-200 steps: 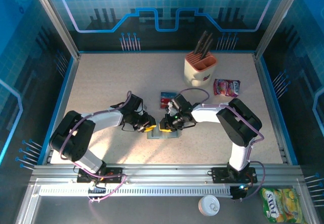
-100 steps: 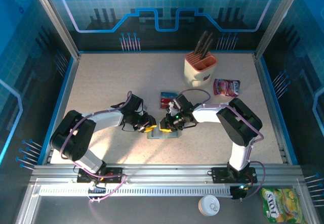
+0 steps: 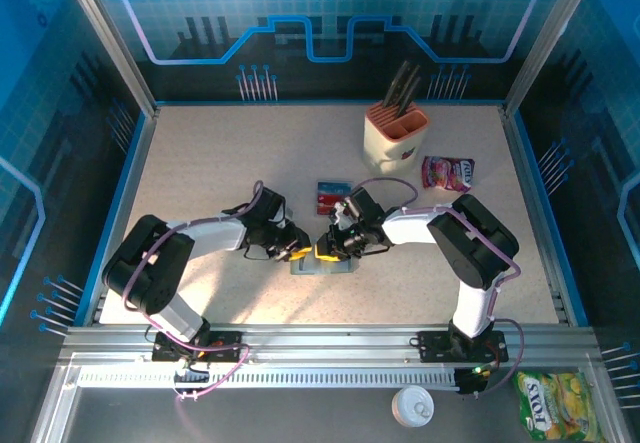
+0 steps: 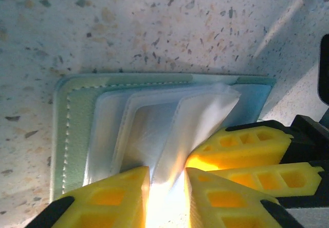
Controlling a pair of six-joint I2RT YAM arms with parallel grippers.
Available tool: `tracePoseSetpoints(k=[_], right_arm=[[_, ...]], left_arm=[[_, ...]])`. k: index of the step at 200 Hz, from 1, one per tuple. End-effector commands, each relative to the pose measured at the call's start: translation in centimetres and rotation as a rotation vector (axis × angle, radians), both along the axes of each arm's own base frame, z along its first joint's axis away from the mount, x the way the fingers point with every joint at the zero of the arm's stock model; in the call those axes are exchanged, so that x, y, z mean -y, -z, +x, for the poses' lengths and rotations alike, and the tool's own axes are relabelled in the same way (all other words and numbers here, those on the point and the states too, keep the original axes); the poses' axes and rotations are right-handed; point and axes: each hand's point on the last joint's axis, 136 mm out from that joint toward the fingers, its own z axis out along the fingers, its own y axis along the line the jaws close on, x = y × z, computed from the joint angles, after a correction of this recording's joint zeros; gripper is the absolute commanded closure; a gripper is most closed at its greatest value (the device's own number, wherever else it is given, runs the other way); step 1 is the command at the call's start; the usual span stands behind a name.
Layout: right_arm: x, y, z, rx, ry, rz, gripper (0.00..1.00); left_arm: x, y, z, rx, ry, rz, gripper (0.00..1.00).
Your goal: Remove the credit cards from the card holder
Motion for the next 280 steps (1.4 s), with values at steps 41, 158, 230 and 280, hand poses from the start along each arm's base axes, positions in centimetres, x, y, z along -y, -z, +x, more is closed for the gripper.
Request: tracePoseSetpoints(k=[41, 158, 230, 280], right_arm=[[1.5, 1.7, -1.3, -0.072, 0.024, -0.057, 0.78], [1.4, 1.8, -1.2, -0.072, 0.025, -0.058, 0.78], [1.1, -2.0, 0.0, 0.023, 0.039, -0.016, 0.71], [1.8, -5.9, 1.2, 0.104, 0.041, -0.036, 0.7]], left_arm=[[0.8, -0.4, -0.3, 0.011, 0.024, -0.044, 0.86], [1.2, -0.4, -0.2, 0.019, 0.014, -0.091, 0.85], [1.3, -1.0, 0.0, 0.03, 0.022, -0.087, 0.9], [1.5, -2.2, 0.3, 0.046, 0.039, -0.088, 0.85]])
